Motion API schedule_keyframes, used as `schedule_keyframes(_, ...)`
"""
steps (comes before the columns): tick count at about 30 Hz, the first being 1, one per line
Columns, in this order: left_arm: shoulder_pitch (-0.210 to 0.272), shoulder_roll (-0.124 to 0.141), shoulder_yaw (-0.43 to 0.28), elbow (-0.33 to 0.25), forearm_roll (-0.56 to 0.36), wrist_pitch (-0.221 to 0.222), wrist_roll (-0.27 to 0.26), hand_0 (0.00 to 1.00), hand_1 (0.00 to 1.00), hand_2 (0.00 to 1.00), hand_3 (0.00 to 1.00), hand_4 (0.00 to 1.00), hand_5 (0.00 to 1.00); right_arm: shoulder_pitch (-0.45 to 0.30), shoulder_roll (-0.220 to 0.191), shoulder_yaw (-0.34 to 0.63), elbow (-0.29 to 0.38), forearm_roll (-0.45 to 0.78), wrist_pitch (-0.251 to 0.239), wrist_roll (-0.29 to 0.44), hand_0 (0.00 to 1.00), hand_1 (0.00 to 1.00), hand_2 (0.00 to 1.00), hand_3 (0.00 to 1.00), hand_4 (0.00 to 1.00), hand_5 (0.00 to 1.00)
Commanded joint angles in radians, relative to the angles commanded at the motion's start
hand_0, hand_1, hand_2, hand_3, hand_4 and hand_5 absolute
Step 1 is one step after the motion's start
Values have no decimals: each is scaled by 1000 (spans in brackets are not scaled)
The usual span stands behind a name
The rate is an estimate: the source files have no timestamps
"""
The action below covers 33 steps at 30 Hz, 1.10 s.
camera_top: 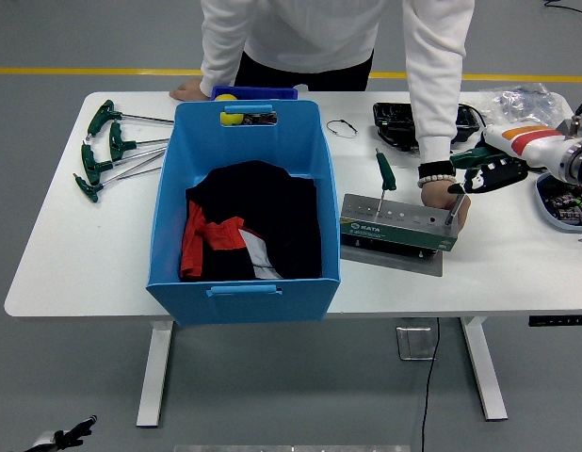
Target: Lift tool from toolbox,place it in box,lift tool from toolbox,place it in box
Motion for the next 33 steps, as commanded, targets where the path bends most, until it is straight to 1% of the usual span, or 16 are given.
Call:
schedule_keyframes(5, 1, -1, -4, 0, 6, 0, 2, 865, 848, 824, 612, 723, 544, -2, 6, -7, -10, 1, -16, -8, 138, 75, 110, 152, 998, 818)
schedule_keyframes(6, 2, -1, -6, 0, 8, 0, 2, 865, 848, 824, 611, 723, 544, -4, 7, -8, -12, 2, -23, -7, 100, 35, 77, 96, 998, 823)
schedule_keyframes(7, 2, -1, -6, 0, 9, 0, 2, 865, 848, 824, 611, 723, 544, -6, 8, -8, -14, 4, -29, -7, 100, 35, 77, 96, 998, 823)
schedule_keyframes(11, 4, -2, -12, 0, 16, 0, 4, 865, 848, 824, 611, 723, 544, -12, 12, -11, -22, 2, -91, 7, 100, 35, 77, 96, 998, 823)
schedule_keyframes(12, 4, -2, -15, 0, 20, 0, 5, 865, 847, 823, 612, 722, 543, -14, 13, -11, -24, -5, -114, 15, 84, 15, 44, 37, 998, 822)
schedule_keyframes(14, 5, -3, -19, 0, 26, 0, 7, 865, 847, 823, 612, 722, 543, -18, 13, -11, -27, -14, -154, 30, 84, 15, 44, 37, 998, 822)
schedule_keyframes(16, 6, -3, -15, 0, 22, -1, 7, 865, 847, 823, 612, 722, 543, -21, 13, -11, -29, -19, -182, 41, 84, 15, 44, 37, 998, 822)
schedule_keyframes(18, 7, -3, -15, 0, 23, -1, 8, 865, 847, 823, 612, 722, 543, -24, 14, -12, -32, -21, -198, 48, 84, 15, 44, 37, 998, 822)
schedule_keyframes(19, 8, -4, -17, 0, 26, -1, 9, 865, 847, 824, 612, 724, 544, -26, 15, -13, -34, -22, -205, 51, 64, 2, 15, 2, 998, 806)
schedule_keyframes(24, 11, -4, -16, 0, 28, -2, 10, 865, 847, 824, 612, 724, 544, -35, 17, -10, -39, -29, -243, 69, 64, 2, 15, 2, 998, 806)
schedule_keyframes(26, 11, -4, -16, 0, 29, -3, 10, 865, 848, 823, 611, 723, 544, -38, 16, -9, -40, -30, -256, 74, 45, 2, 2, 2, 998, 790)
schedule_keyframes(29, 11, -4, -14, 0, 27, -3, 9, 865, 848, 823, 611, 723, 544, -44, 14, -2, -38, -28, -286, 87, 45, 2, 2, 2, 998, 790)
schedule_keyframes(30, 11, -4, -14, 0, 26, -3, 9, 865, 848, 823, 612, 724, 543, -45, 14, 0, -37, -28, -291, 89, 32, 2, 2, 2, 998, 777)
schedule_keyframes(33, 11, -4, -15, 0, 25, -4, 9, 865, 848, 823, 612, 724, 543, -48, 9, 9, -27, -30, -305, 97, 32, 2, 2, 2, 998, 777)
